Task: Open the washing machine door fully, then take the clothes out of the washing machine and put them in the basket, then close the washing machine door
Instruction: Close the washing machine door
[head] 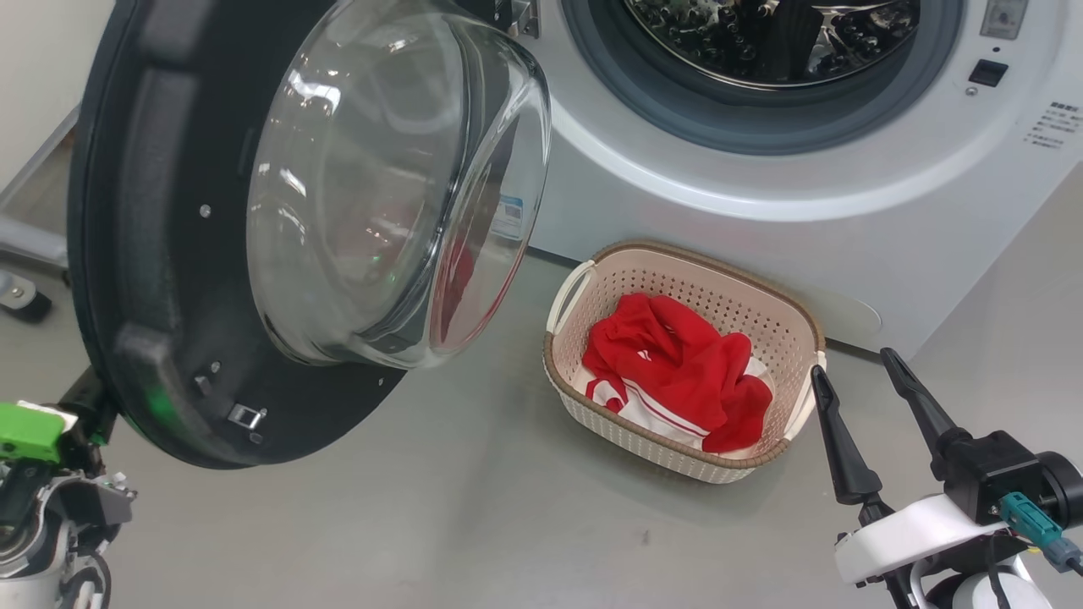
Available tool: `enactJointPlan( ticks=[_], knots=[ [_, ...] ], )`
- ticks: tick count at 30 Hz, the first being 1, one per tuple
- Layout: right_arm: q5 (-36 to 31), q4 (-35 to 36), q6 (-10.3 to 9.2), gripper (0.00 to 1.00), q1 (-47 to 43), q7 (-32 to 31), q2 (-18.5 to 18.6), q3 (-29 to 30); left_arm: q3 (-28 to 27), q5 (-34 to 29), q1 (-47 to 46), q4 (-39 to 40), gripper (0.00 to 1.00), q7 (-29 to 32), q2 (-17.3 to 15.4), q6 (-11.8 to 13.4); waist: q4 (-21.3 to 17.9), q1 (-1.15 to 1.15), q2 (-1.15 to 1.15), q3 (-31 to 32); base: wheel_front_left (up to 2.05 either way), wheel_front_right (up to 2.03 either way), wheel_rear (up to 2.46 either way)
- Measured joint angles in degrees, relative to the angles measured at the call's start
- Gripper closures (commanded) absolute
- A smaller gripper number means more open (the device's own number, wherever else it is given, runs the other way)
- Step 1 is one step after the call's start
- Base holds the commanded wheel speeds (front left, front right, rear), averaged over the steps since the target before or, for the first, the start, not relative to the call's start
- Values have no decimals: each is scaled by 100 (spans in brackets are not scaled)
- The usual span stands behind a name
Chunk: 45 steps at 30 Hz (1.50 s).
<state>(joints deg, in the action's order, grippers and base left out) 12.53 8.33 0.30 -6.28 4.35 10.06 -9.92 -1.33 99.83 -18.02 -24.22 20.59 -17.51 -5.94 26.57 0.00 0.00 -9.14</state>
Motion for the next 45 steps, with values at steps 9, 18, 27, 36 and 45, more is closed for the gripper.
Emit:
enactJointPlan(
  ticks=[9,18,27,36,45],
  knots=[
    [5,-30,-3,0,6,76,-97,-9,51,208,309,319,100,325,40,-92,-196,0,0,57,0,0,0],
    [62,-109,-46,0,27,211,-186,8,321,222,784,978,100,726,263,-93,-527,0,0,126,0,0,0],
    [64,-129,-53,0,147,315,-245,12,615,160,1054,1784,100,1070,452,-93,-865,0,0,105,0,0,0],
    [115,-241,-54,0,222,467,-325,-7,758,160,1299,2284,100,1277,602,-93,-1283,0,0,49,0,0,0],
    [157,-355,-54,0,375,608,-423,-55,773,151,1337,2446,100,1294,821,-93,-1834,0,0,7,0,0,0]
  ],
)
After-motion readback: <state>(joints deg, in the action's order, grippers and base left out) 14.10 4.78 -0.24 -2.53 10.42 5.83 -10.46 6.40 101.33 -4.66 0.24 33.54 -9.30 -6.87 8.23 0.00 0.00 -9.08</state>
